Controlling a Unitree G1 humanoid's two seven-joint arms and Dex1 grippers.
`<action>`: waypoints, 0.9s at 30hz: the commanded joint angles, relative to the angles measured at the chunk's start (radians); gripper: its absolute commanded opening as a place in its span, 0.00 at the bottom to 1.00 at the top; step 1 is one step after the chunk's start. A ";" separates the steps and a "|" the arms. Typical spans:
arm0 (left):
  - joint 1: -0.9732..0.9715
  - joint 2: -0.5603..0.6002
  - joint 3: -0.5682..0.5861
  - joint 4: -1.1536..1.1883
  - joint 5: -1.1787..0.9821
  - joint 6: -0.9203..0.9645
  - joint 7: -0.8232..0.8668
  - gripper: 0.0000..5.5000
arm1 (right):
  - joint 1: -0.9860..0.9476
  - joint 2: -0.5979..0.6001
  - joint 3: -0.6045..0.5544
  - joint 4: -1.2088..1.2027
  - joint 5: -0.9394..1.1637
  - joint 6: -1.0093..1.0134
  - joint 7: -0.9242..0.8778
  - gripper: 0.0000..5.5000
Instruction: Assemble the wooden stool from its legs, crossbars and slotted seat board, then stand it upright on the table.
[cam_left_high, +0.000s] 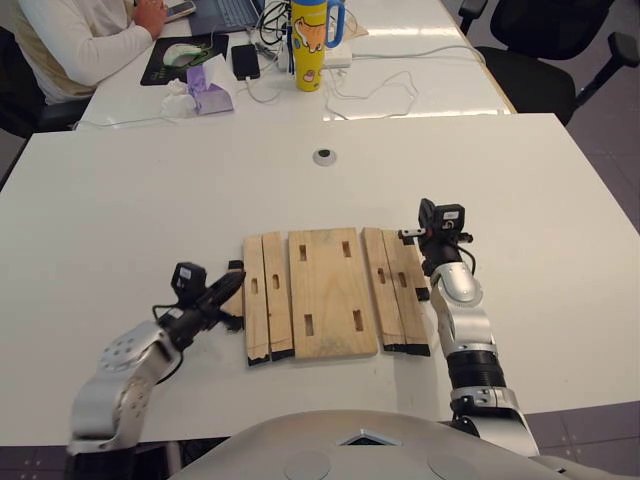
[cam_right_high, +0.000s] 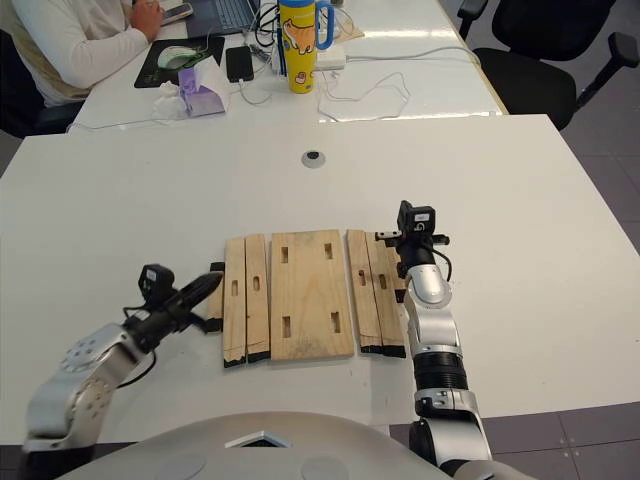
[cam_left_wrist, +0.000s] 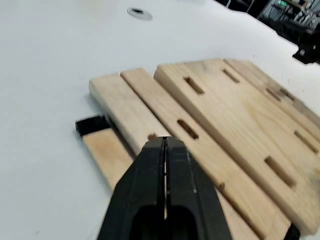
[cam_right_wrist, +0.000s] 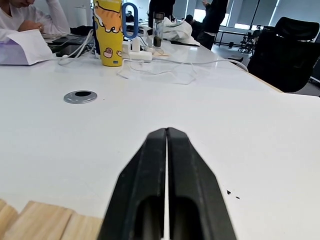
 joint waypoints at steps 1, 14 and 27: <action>0.059 0.063 -0.021 -0.004 0.038 -0.004 -0.043 0.00 | 0.005 0.000 0.000 -0.012 -0.001 0.010 -0.012 0.00; -0.001 0.035 -0.128 0.241 0.260 -0.158 0.043 0.00 | -0.035 -0.005 0.003 0.024 -0.001 0.004 -0.007 0.00; -0.140 0.013 -0.023 0.151 0.155 -0.153 0.061 0.17 | -0.051 0.000 0.006 0.044 -0.002 -0.007 -0.011 0.00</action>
